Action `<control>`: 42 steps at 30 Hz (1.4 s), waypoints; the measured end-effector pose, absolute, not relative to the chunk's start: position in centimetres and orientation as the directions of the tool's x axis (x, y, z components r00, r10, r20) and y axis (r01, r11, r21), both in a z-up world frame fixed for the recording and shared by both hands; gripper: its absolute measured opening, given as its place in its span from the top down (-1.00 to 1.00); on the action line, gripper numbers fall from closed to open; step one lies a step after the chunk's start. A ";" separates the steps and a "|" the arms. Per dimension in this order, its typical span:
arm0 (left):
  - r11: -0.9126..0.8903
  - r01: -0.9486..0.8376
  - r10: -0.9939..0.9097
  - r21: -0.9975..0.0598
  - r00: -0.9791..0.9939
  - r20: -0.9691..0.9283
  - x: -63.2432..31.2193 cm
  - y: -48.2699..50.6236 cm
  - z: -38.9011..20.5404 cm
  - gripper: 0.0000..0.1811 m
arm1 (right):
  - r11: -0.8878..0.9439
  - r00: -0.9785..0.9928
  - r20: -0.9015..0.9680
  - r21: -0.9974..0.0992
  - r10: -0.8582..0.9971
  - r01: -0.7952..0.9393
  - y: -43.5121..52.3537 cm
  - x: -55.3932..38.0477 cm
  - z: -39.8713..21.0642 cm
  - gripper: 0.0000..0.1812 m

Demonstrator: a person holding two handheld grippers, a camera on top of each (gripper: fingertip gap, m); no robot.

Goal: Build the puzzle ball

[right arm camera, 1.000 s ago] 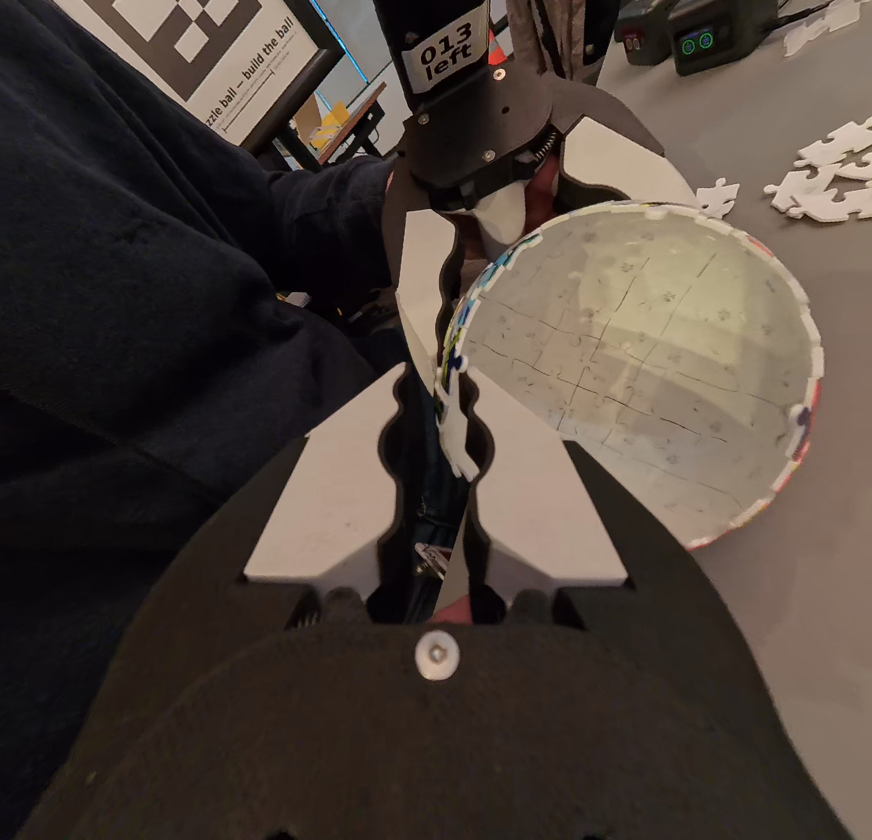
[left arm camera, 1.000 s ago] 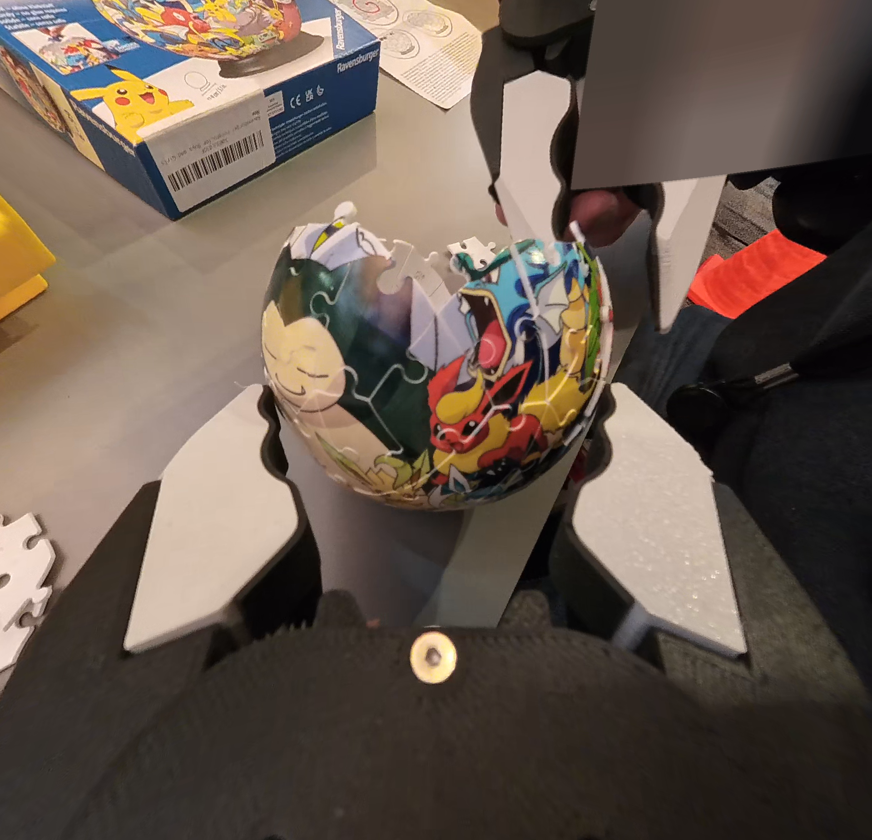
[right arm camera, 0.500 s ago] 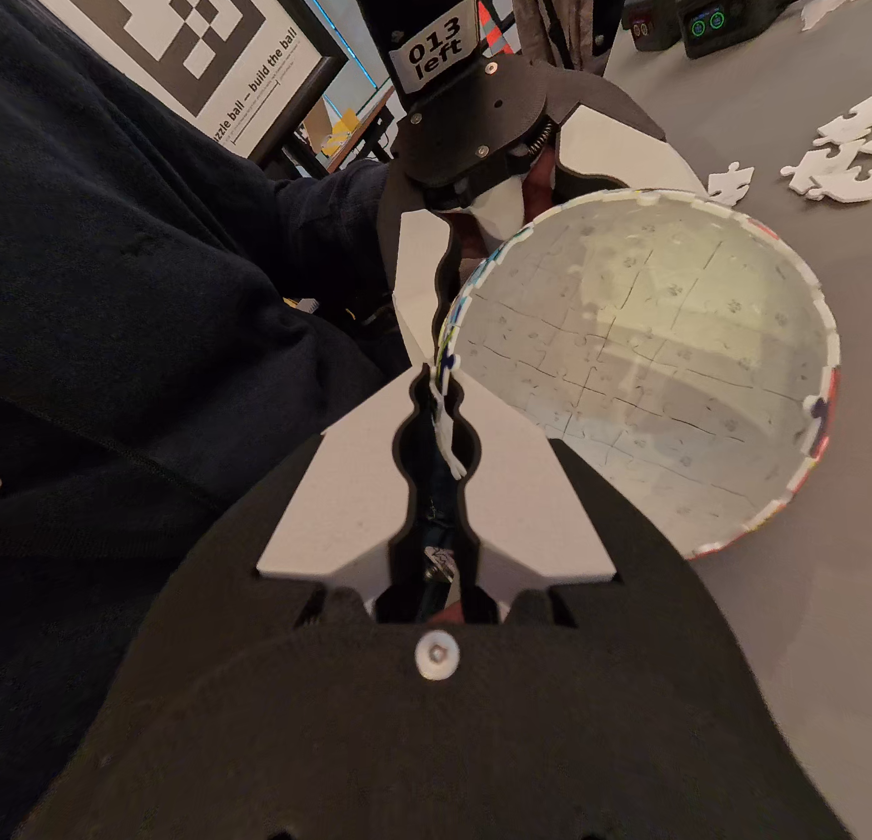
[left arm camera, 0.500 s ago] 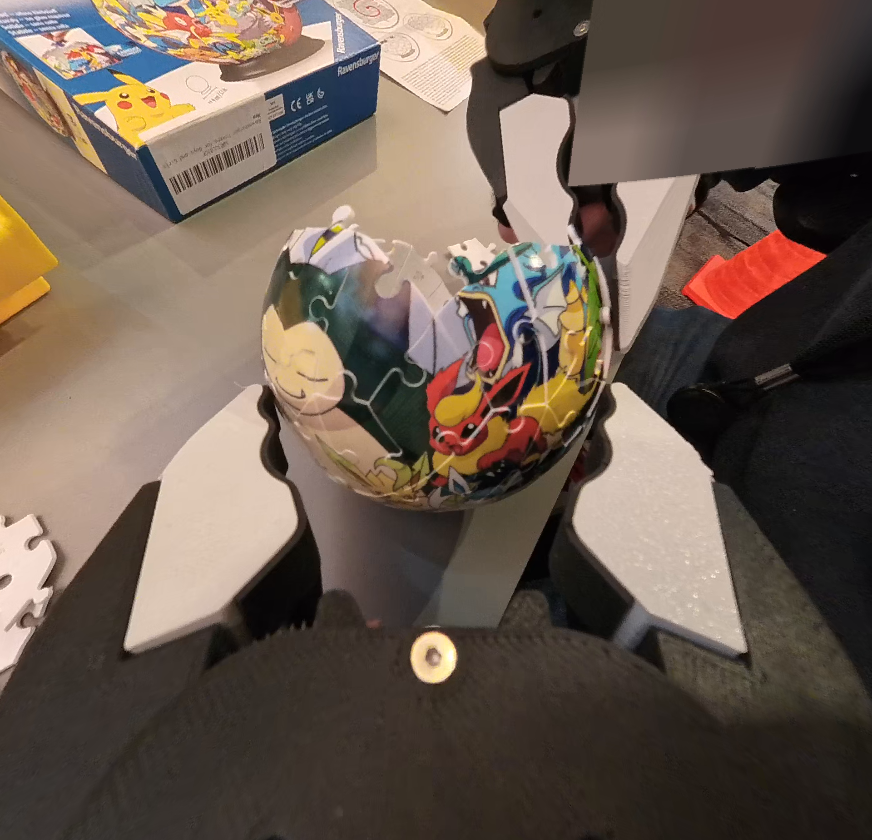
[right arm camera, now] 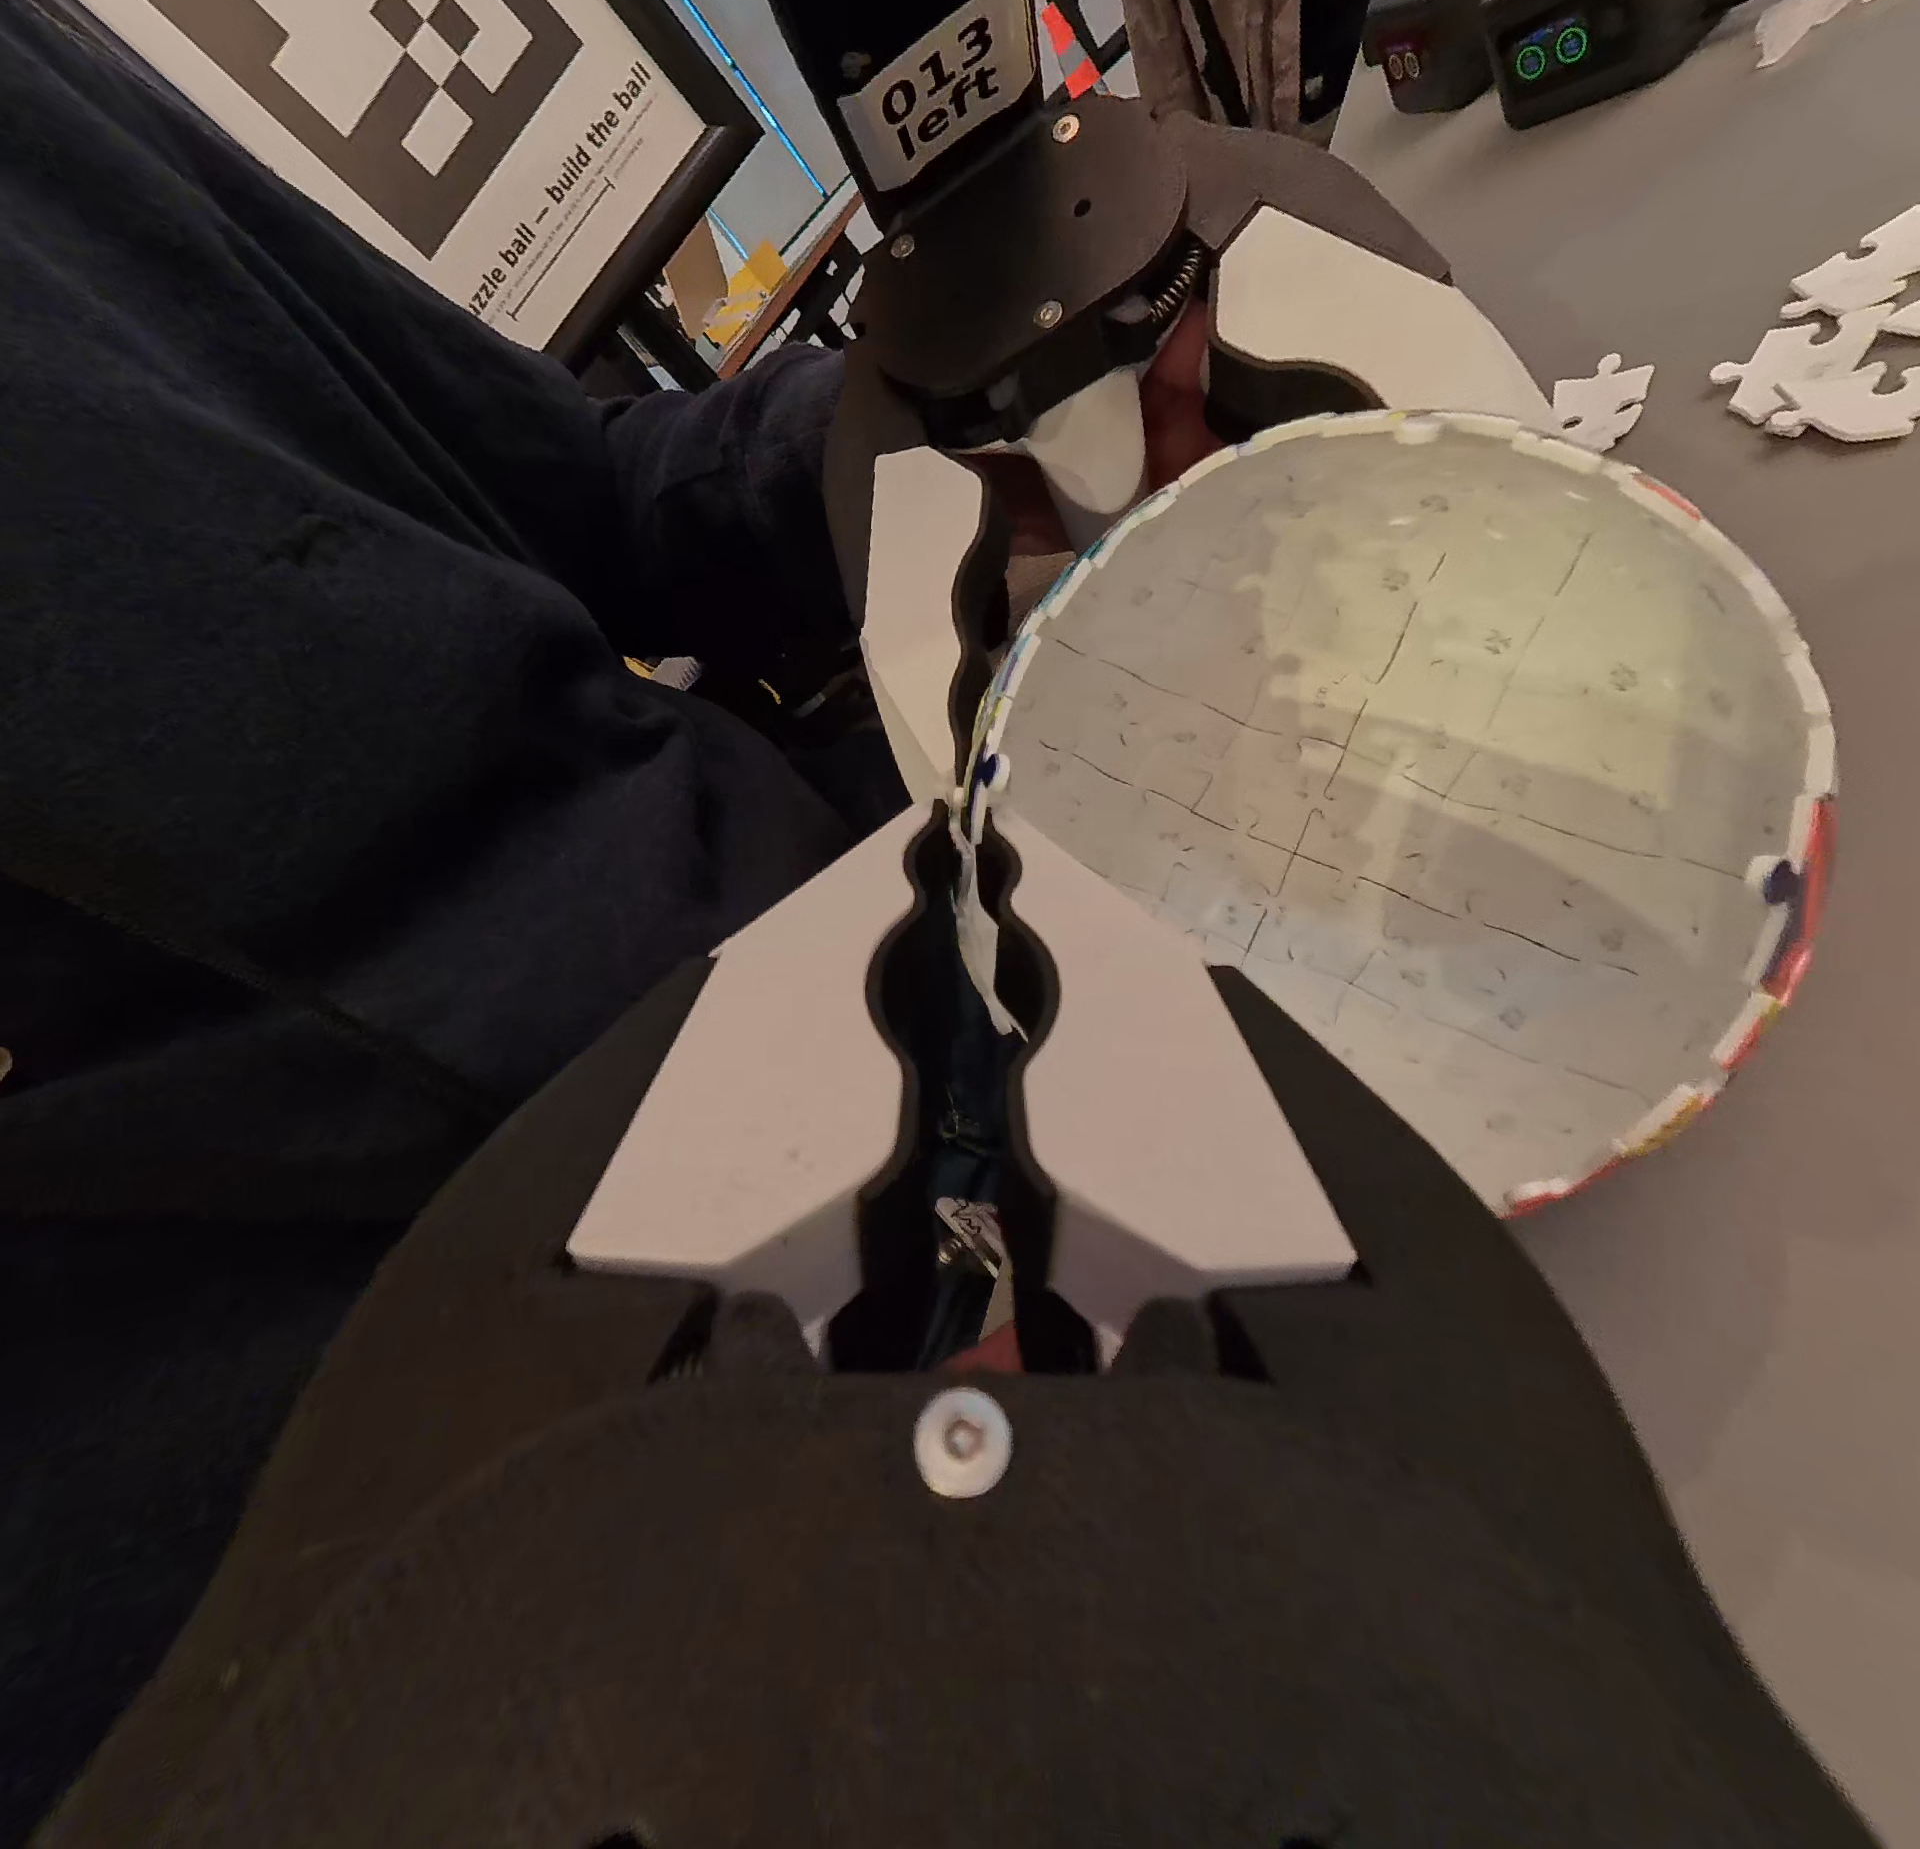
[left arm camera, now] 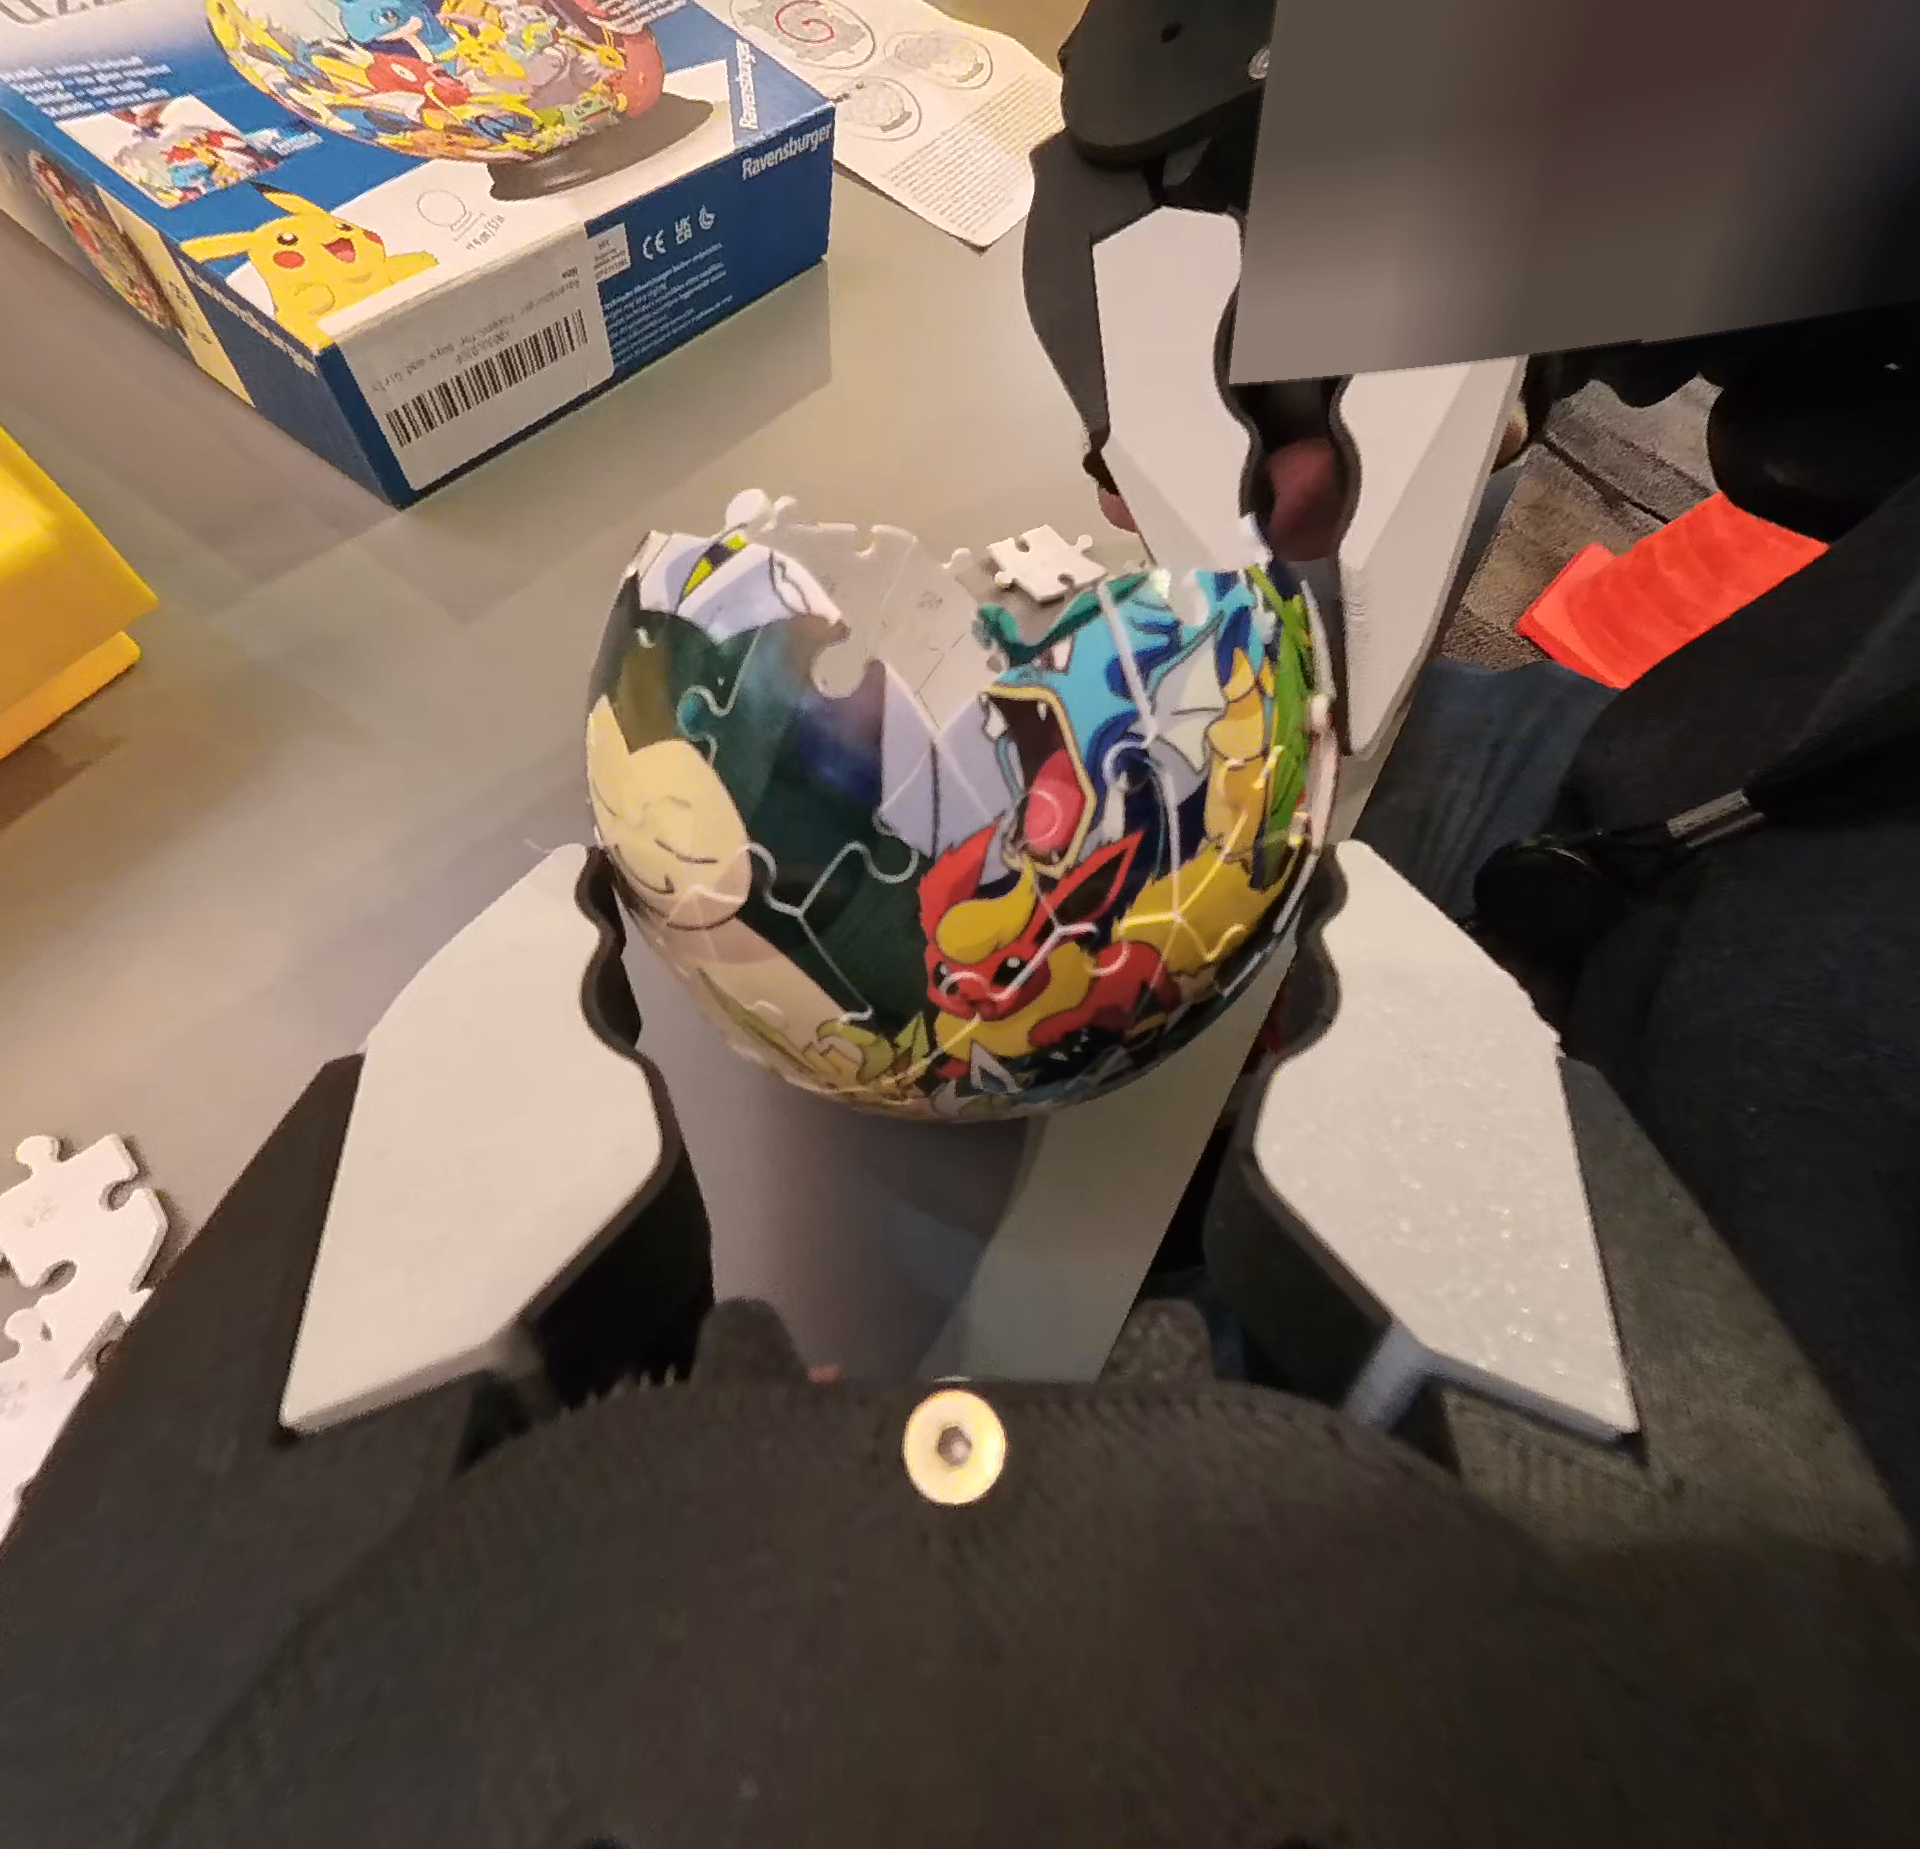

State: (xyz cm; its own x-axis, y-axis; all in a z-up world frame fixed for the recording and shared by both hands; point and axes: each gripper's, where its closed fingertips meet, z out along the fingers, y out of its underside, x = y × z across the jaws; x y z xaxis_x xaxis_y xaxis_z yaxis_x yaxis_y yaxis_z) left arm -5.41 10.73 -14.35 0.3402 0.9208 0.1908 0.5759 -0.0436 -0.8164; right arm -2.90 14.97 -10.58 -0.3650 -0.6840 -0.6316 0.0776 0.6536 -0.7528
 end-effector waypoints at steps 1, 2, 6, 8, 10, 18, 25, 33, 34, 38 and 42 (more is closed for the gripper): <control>-0.044 0.576 0.921 -0.816 0.340 0.191 -5.4 10.7 -14.4 -0.33 | 0.655 -0.363 -0.634 -0.751 -0.682 0.082 14.9 -2.9 -10.6 0.97; -0.046 0.576 0.921 -0.816 0.341 0.188 -5.4 10.7 -14.4 -0.33 | 0.655 -0.361 -0.636 -0.751 -0.682 0.084 14.9 -2.9 -10.6 0.97; -0.051 0.577 0.922 -0.815 0.341 0.184 -5.4 10.7 -14.4 -0.34 | 0.664 -0.353 -0.650 -0.741 -0.672 0.101 14.9 -2.8 -10.5 0.98; -0.055 0.578 0.923 -0.814 0.340 0.179 -5.4 10.7 -14.4 -0.33 | 0.667 -0.356 -0.652 -0.739 -0.669 0.100 14.8 -2.8 -10.5 0.98; -0.062 0.578 0.925 -0.813 0.339 0.171 -5.4 10.7 -14.5 -0.34 | 0.673 -0.356 -0.657 -0.734 -0.665 0.098 14.8 -2.8 -10.5 0.98; -0.074 0.583 0.927 -0.809 0.339 0.160 -5.4 10.7 -14.6 -0.35 | 0.672 -0.363 -0.656 -0.734 -0.662 0.099 14.8 -2.7 -10.6 0.99; -0.070 0.578 0.931 -0.813 0.331 0.155 -5.4 10.6 -14.4 -0.34 | 0.683 -0.370 -0.665 -0.723 -0.649 0.102 14.7 -2.6 -10.6 0.99; -0.072 0.581 0.931 -0.811 0.330 0.154 -5.4 10.6 -14.5 -0.34 | 0.680 -0.384 -0.653 -0.729 -0.652 0.084 14.5 -2.6 -10.6 0.99; -0.073 0.581 0.931 -0.811 0.332 0.154 -5.4 10.6 -14.5 -0.34 | 0.680 -0.384 -0.654 -0.728 -0.652 0.085 14.5 -2.6 -10.6 0.99; -0.061 0.583 0.931 -0.811 0.327 0.165 -5.3 10.4 -14.4 -0.33 | 0.681 -0.385 -0.659 -0.725 -0.646 0.097 14.4 -2.7 -10.5 0.99; -0.034 0.573 0.926 -0.819 0.327 0.191 -5.2 10.2 -13.9 -0.28 | 0.688 -0.382 -0.667 -0.719 -0.640 0.103 14.2 -2.7 -10.3 0.79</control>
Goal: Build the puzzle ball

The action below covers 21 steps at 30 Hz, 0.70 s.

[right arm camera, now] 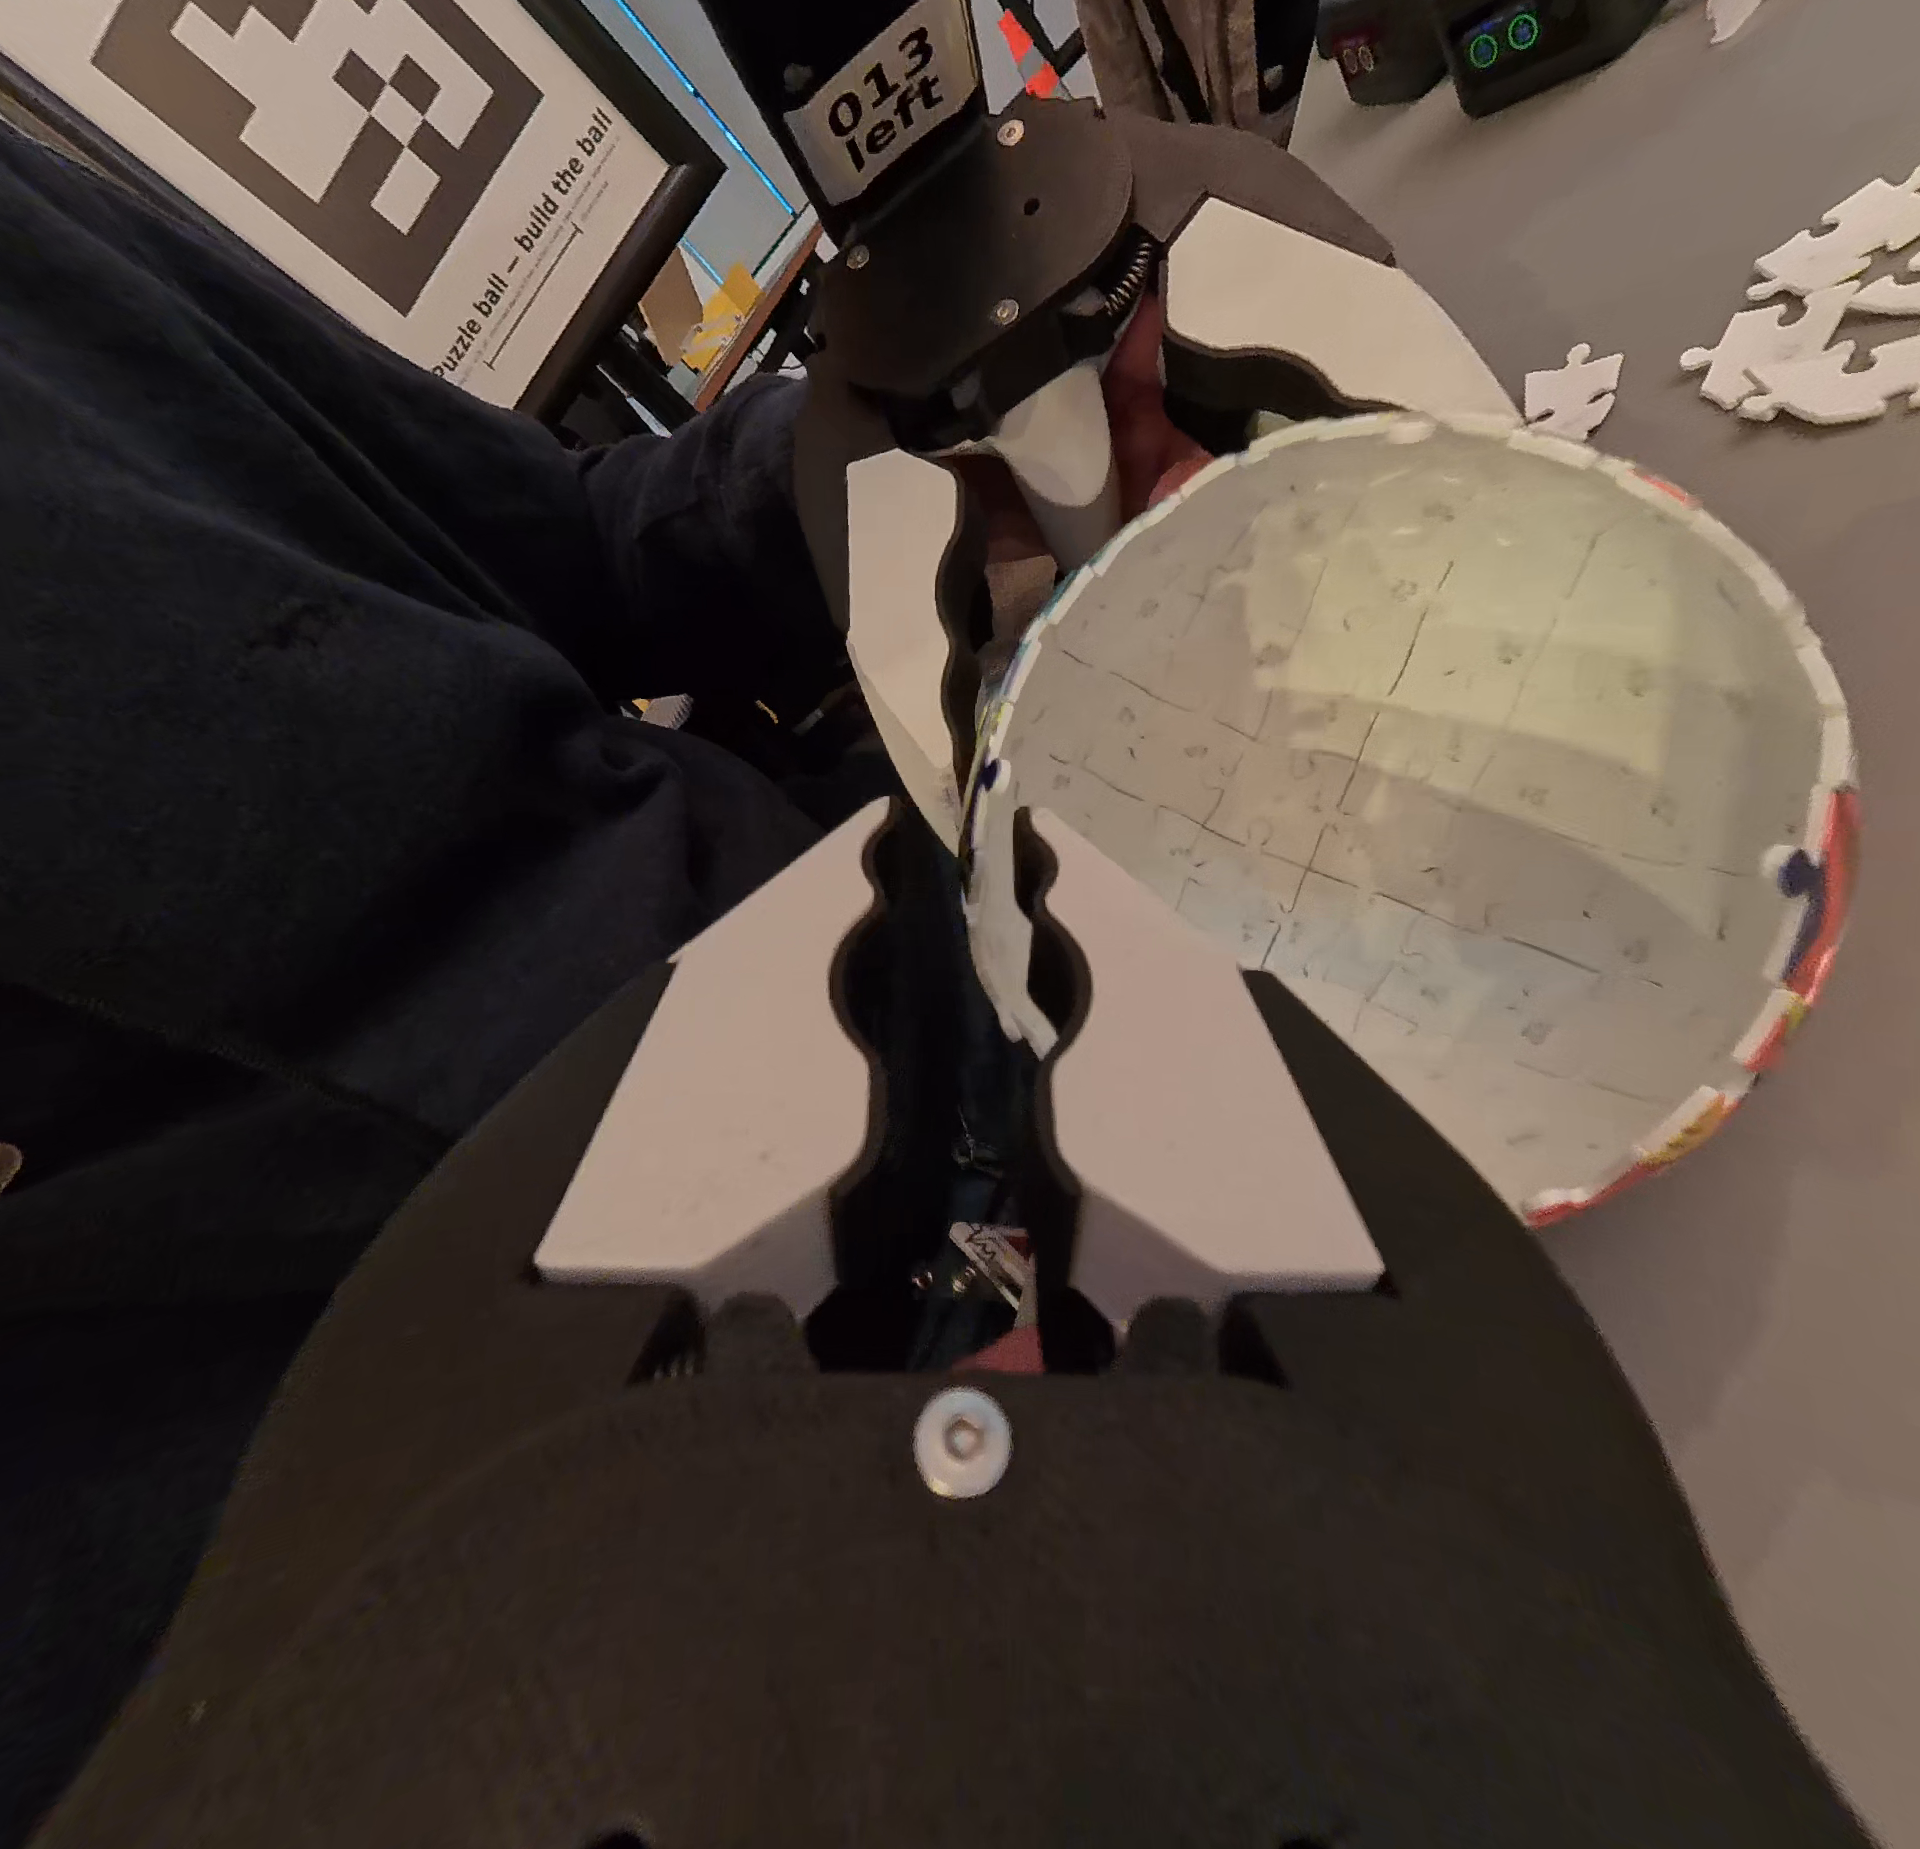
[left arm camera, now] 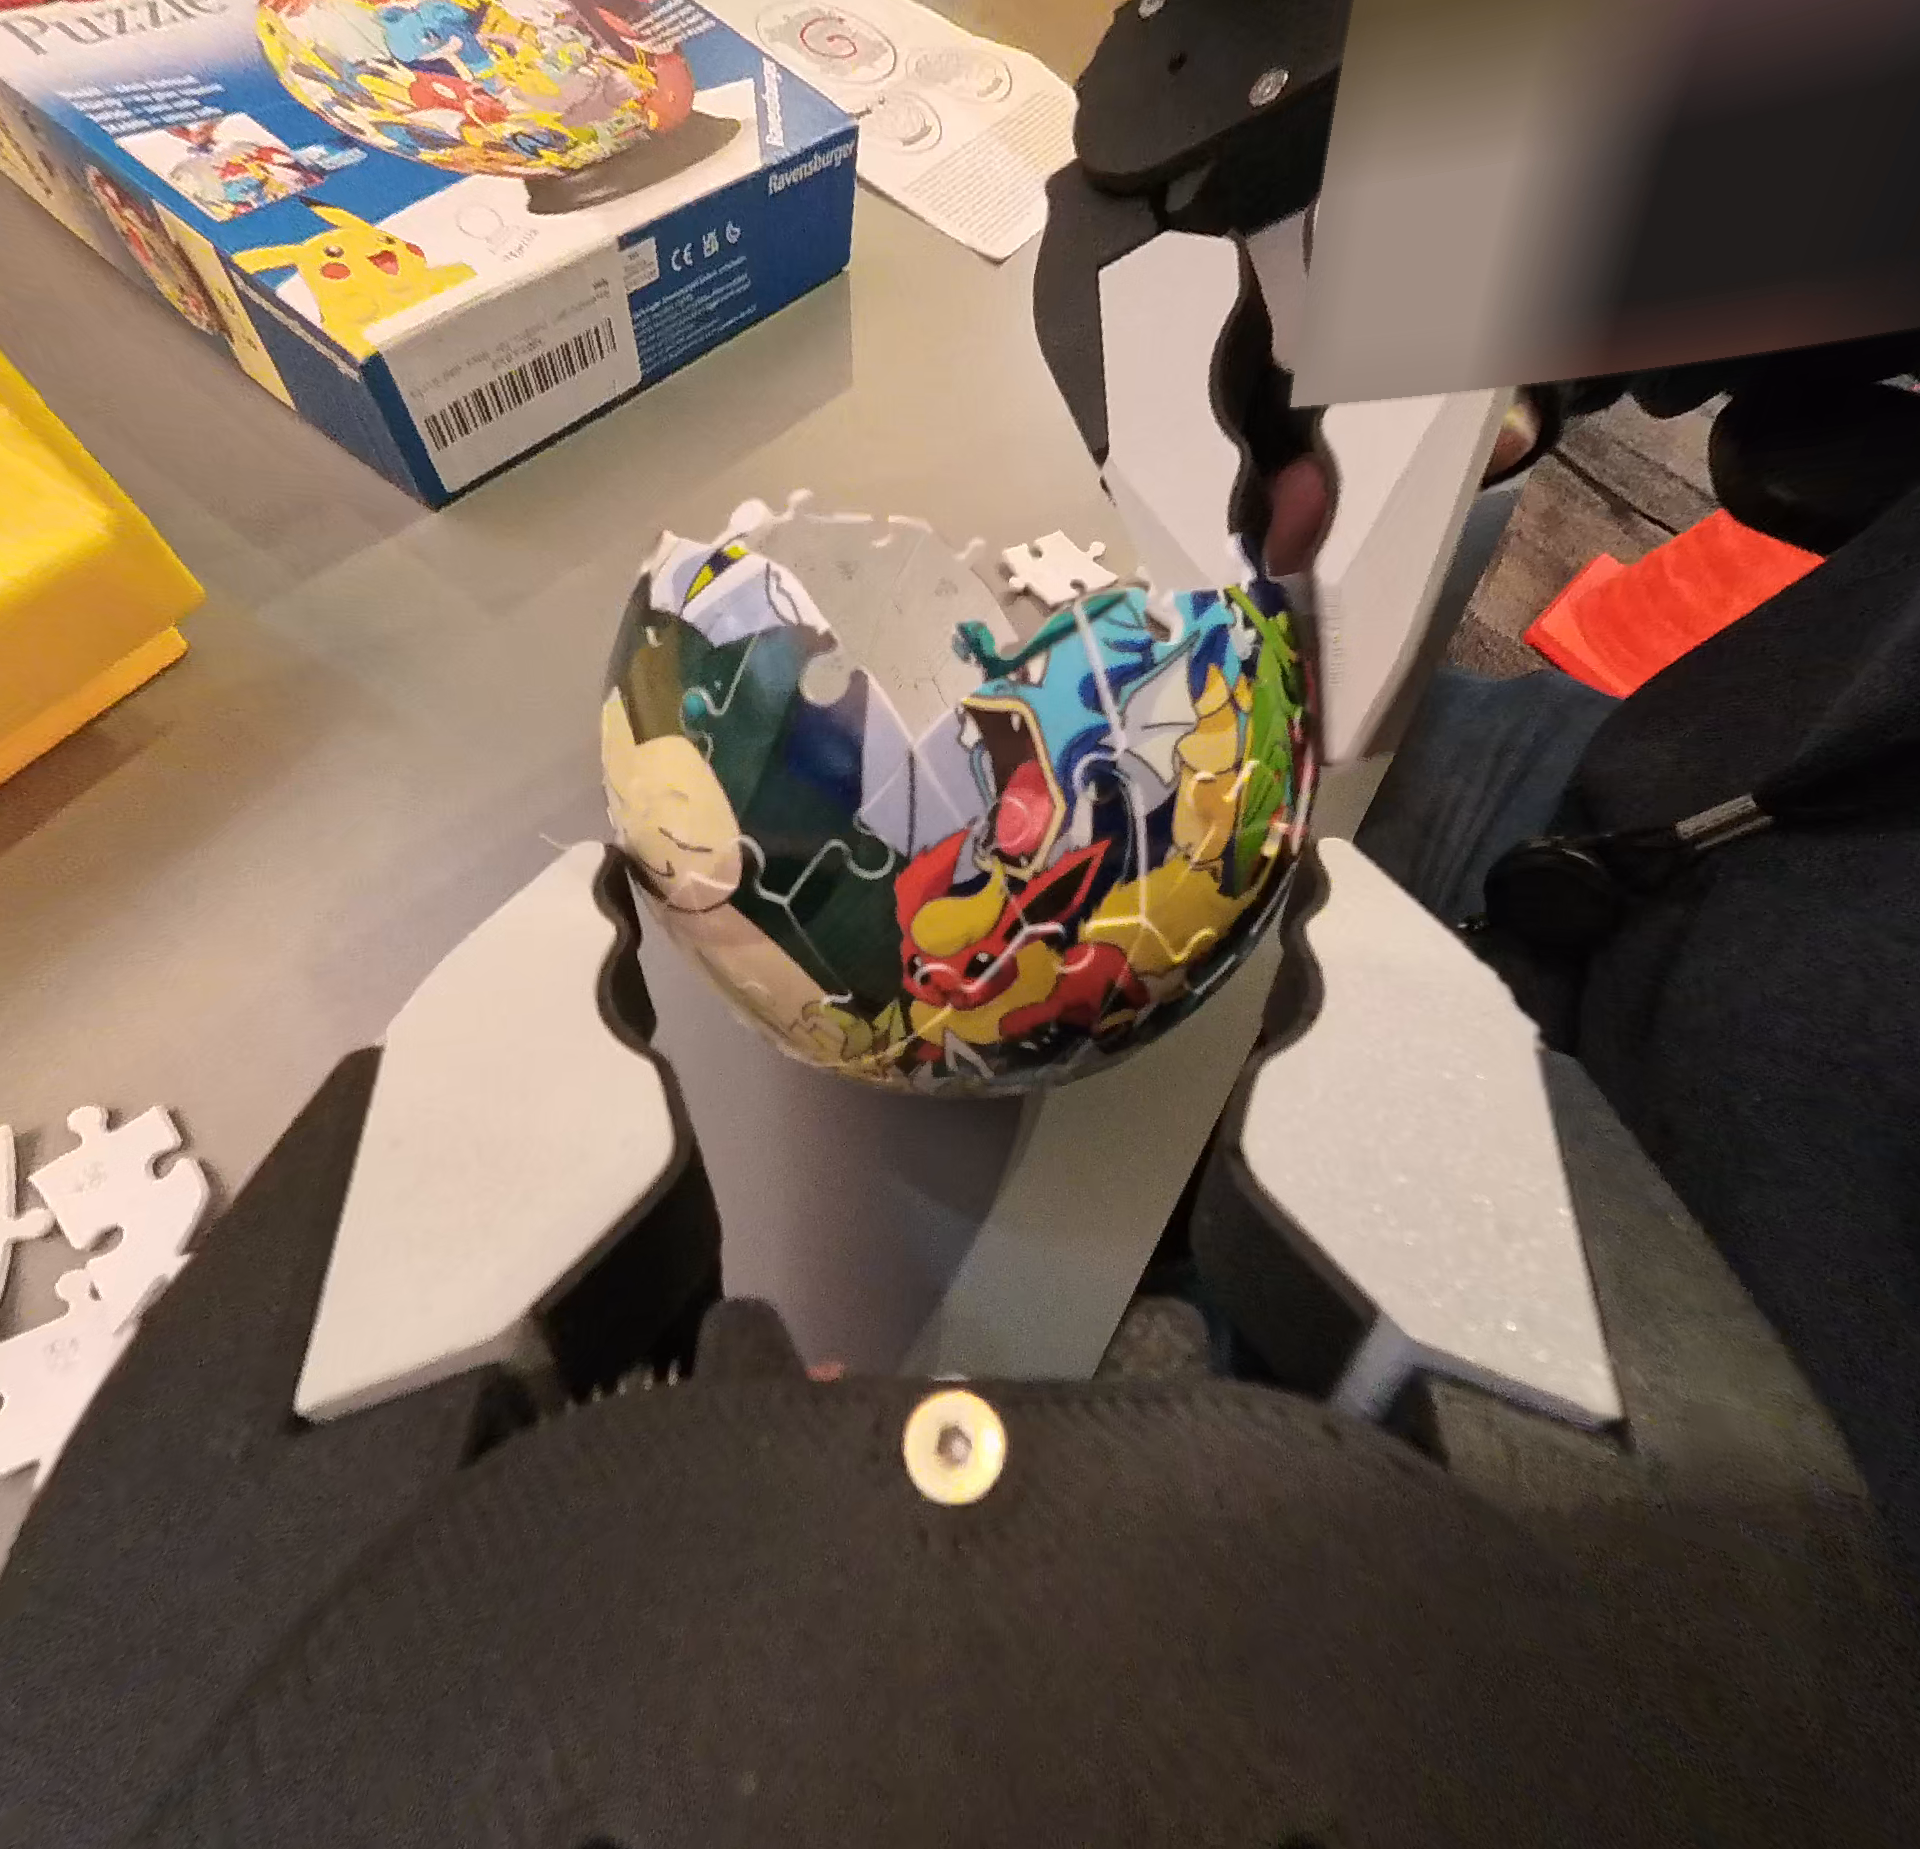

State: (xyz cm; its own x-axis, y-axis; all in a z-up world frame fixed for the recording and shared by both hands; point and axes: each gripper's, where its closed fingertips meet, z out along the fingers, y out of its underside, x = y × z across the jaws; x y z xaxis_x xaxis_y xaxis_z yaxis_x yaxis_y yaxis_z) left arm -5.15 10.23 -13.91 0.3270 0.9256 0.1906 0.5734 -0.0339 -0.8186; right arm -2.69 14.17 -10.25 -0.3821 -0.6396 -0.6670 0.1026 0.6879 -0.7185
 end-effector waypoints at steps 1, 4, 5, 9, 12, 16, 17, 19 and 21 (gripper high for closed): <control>-0.028 0.573 0.925 -0.819 0.325 0.195 -5.1 10.1 -13.8 -0.27 | 0.685 -0.386 -0.662 -0.722 -0.643 0.096 14.1 -2.7 -10.2 0.83; -0.011 0.563 0.917 -0.827 0.336 0.216 -5.0 10.2 -13.4 -0.24 | 0.682 -0.385 -0.657 -0.726 -0.649 0.088 13.8 -2.4 -10.0 0.88; 0.000 0.558 0.915 -0.830 0.335 0.226 -5.0 10.2 -13.3 -0.24 | 0.684 -0.382 -0.657 -0.725 -0.650 0.083 13.8 -2.2 -10.0 0.89; 0.019 0.552 0.915 -0.833 0.327 0.237 -5.0 9.9 -13.1 -0.21 | 0.680 -0.391 -0.646 -0.730 -0.655 0.068 13.7 -1.9 -10.1 0.93; 0.024 0.551 0.914 -0.834 0.325 0.241 -5.1 10.0 -13.1 -0.21 | 0.670 -0.399 -0.631 -0.740 -0.665 0.053 13.8 -1.8 -10.2 0.94; 0.021 0.563 0.911 -0.826 0.330 0.248 -5.0 10.1 -13.3 -0.24 | 0.665 -0.401 -0.619 -0.746 -0.676 0.030 14.0 -1.7 -10.4 0.95; 0.024 0.569 0.909 -0.822 0.329 0.255 -5.0 10.1 -13.4 -0.24 | 0.663 -0.404 -0.613 -0.749 -0.679 0.022 14.0 -1.6 -10.4 0.95; 0.026 0.578 0.907 -0.816 0.330 0.263 -4.9 10.1 -13.6 -0.26 | 0.661 -0.409 -0.617 -0.749 -0.672 0.043 13.6 -1.8 -10.1 0.93; 0.025 0.562 0.906 -0.827 0.337 0.256 -4.8 10.1 -13.2 -0.21 | 0.660 -0.404 -0.624 -0.749 -0.669 0.064 13.5 -2.0 -9.8 0.91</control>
